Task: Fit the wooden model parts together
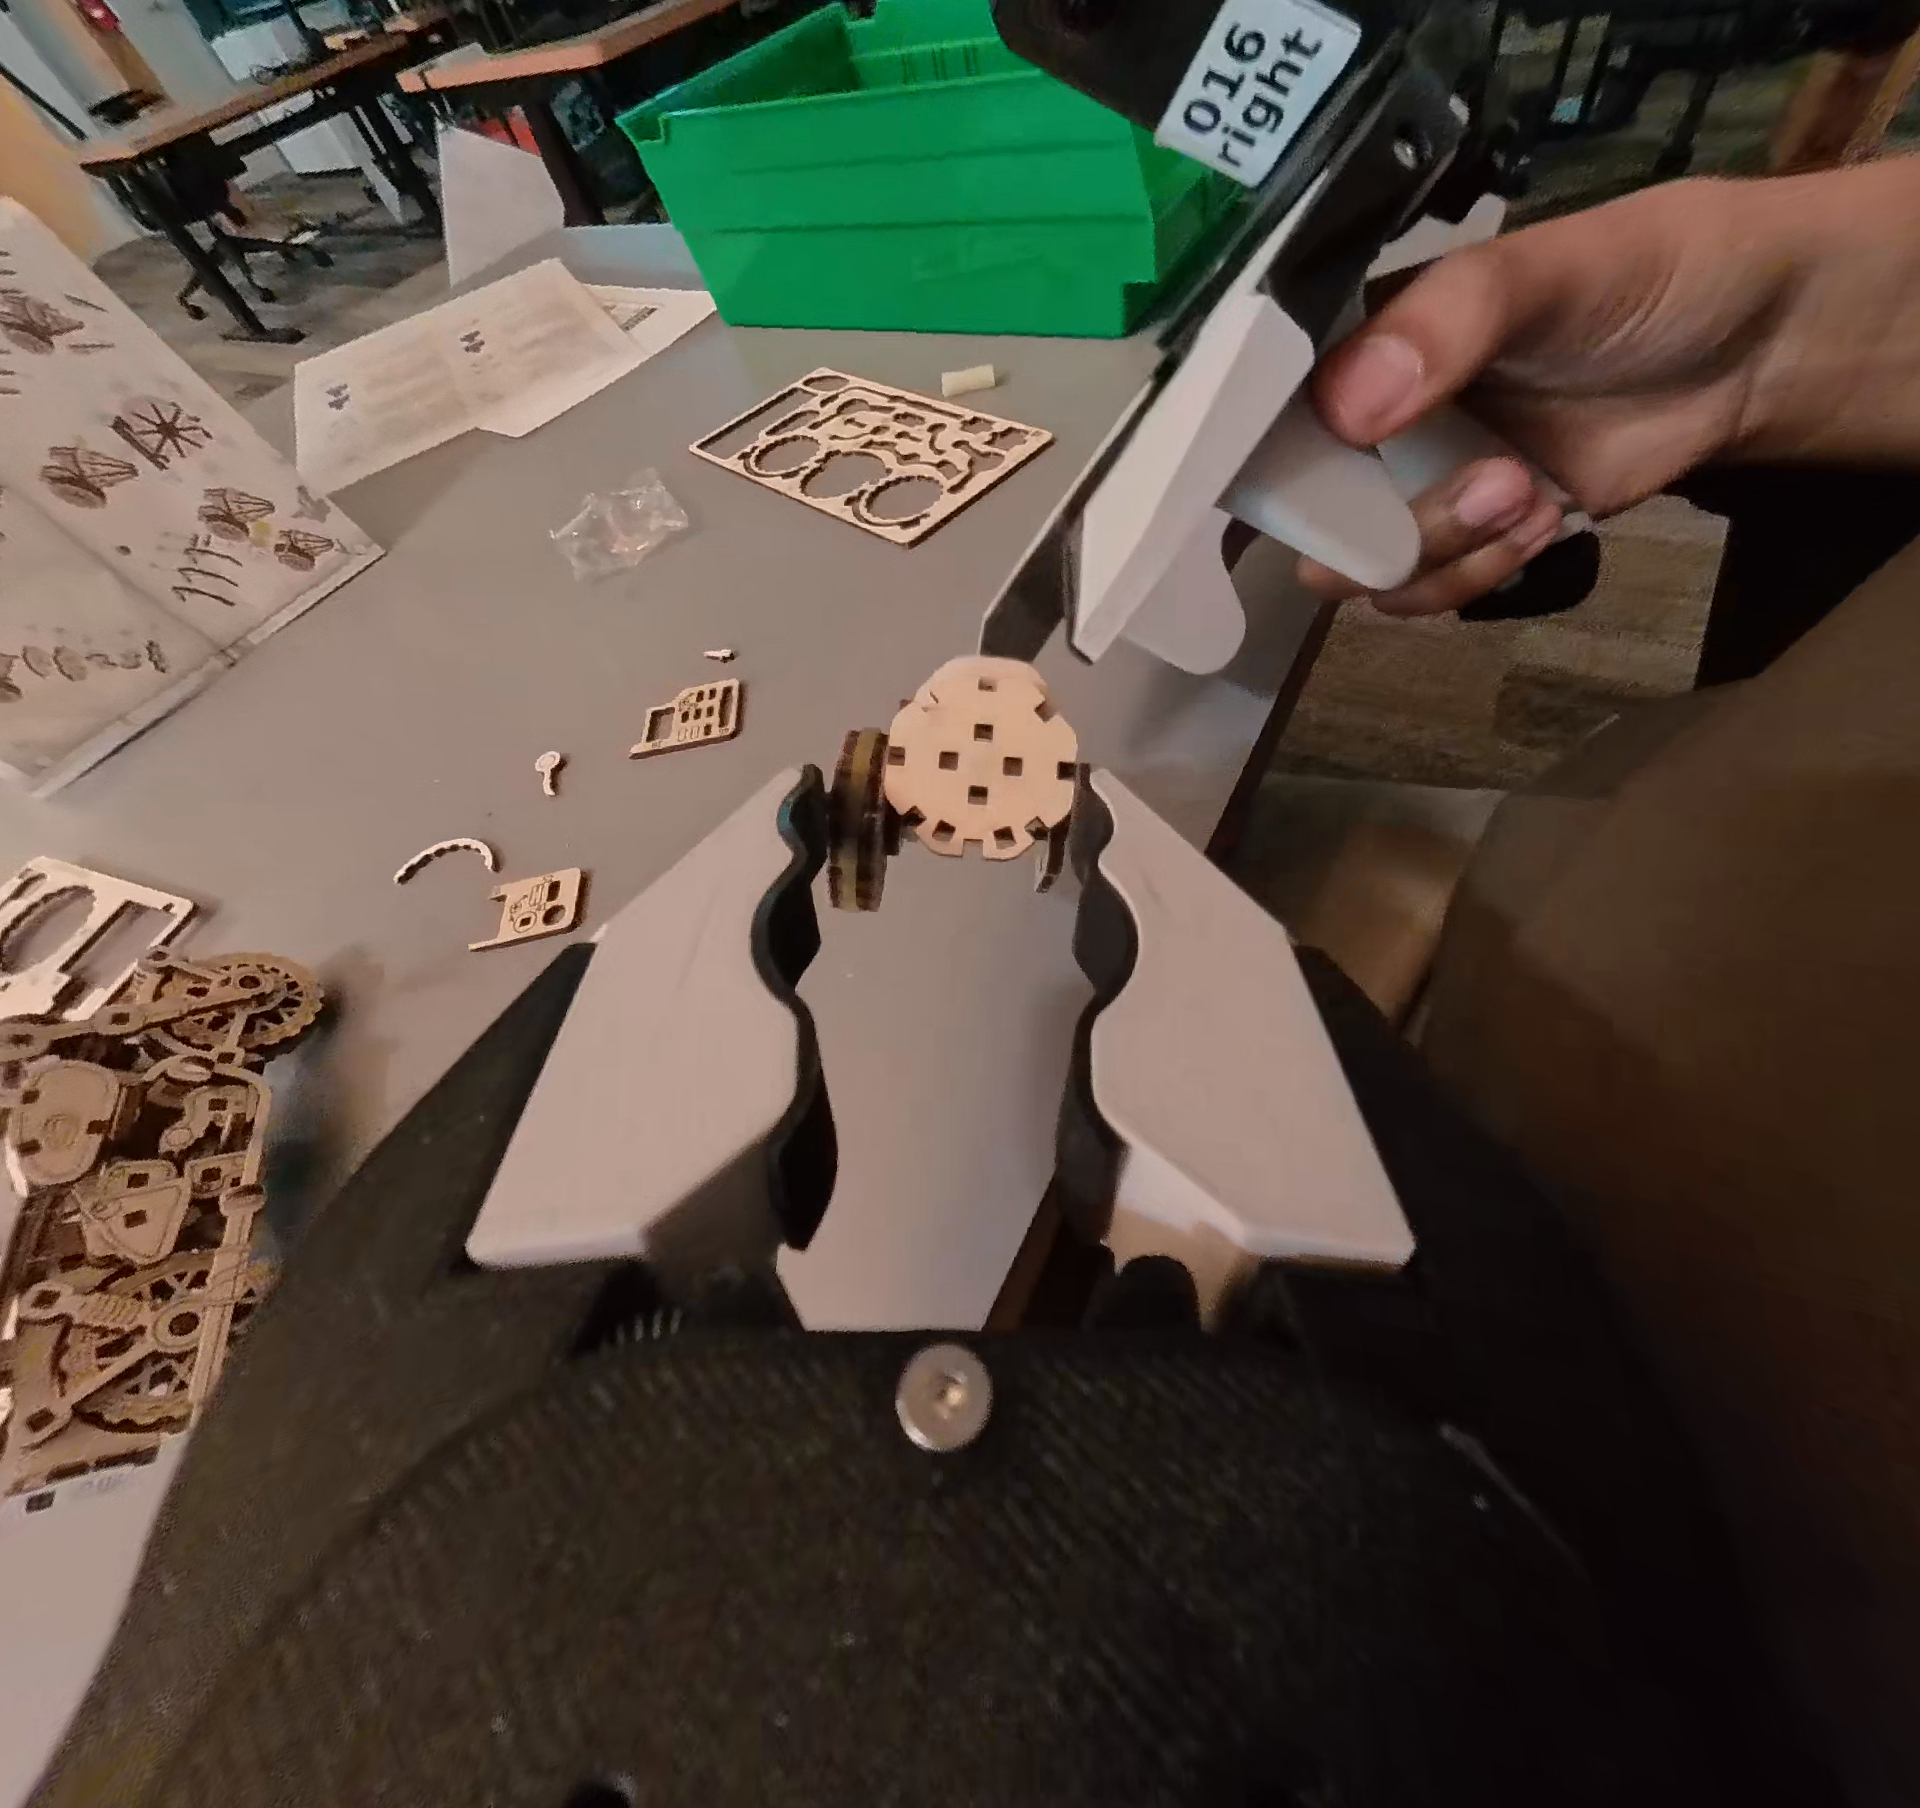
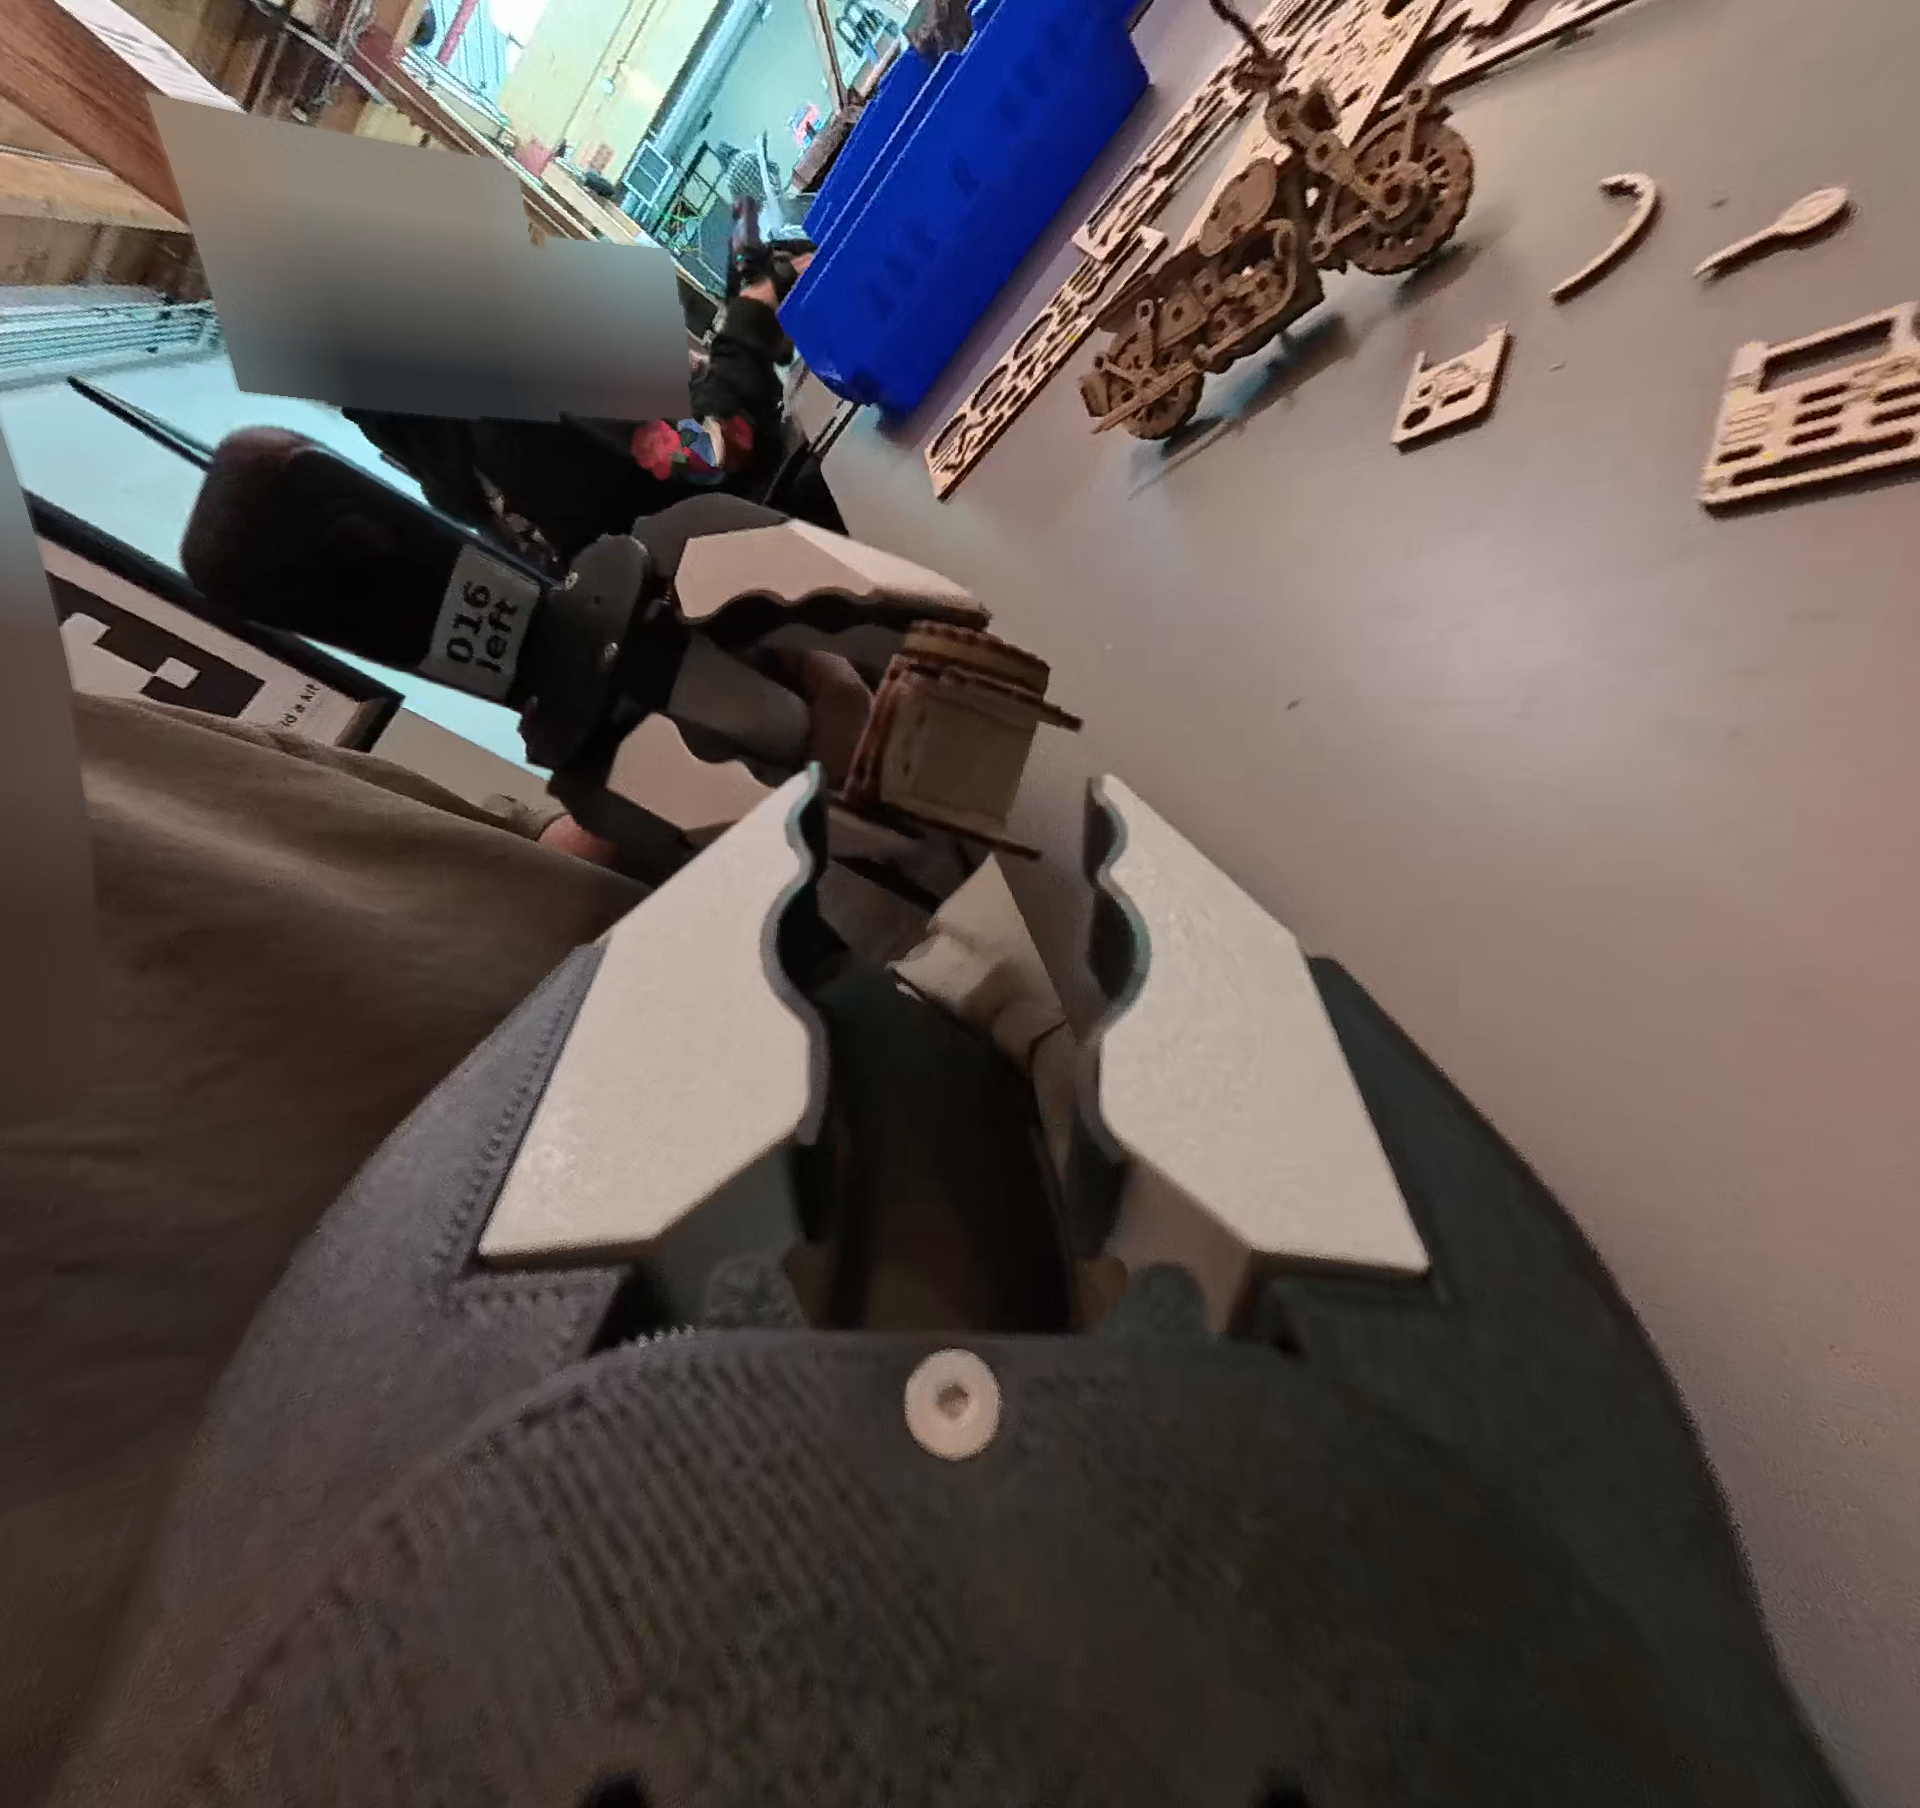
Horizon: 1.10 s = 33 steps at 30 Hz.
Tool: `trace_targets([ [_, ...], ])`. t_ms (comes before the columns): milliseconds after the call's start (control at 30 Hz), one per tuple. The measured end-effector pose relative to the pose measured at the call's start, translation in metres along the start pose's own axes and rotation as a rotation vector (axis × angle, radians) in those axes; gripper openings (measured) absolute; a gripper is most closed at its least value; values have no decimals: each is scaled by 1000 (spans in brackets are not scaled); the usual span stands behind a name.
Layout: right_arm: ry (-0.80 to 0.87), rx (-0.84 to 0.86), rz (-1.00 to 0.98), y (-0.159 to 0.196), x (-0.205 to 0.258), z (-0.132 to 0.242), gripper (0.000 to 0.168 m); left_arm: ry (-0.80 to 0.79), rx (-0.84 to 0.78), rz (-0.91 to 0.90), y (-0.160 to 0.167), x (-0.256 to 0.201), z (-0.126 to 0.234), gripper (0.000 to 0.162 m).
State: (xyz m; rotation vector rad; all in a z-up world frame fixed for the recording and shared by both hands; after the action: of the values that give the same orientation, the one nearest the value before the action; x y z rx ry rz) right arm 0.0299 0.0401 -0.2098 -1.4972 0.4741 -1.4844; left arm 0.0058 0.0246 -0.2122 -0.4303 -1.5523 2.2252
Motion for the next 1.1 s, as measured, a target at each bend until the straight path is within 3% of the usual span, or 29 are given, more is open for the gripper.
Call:
trace_targets([
  [200, -92, 36, -105, 14, 13, -16, 66, 18, -17, -36, -3, -8, 1, 44],
  [333, -146, 10, -183, 14, 17, -19, 67, 5, -32, -66, -6, -10, 2, 44],
  [667, -194, -8, -210, 13, 20, -16, 41, 39, -39, -96, -5, -18, 2, 44],
  [900, -241, -34, -255, 10, 22, -15, 39, 66, -85, -39, -9, -19, 4, 45],
  [1100, -304, -88, -333, 2, 23, -10, 39, 98, -89, 3, -9, -17, 5, 59],
])
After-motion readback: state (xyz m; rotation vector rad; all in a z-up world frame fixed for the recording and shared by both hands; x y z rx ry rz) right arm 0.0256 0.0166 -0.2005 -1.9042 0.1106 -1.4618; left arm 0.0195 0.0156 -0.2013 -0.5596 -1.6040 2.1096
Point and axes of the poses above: each gripper's, where its closed fingertips meet, z back along the fingers, y out of its underside, x = y × z across the jaws, the point moved 1 cm from there along z, back along the fingers, and after that the axes turned 13 degrees about z, right-handed, at the moved point
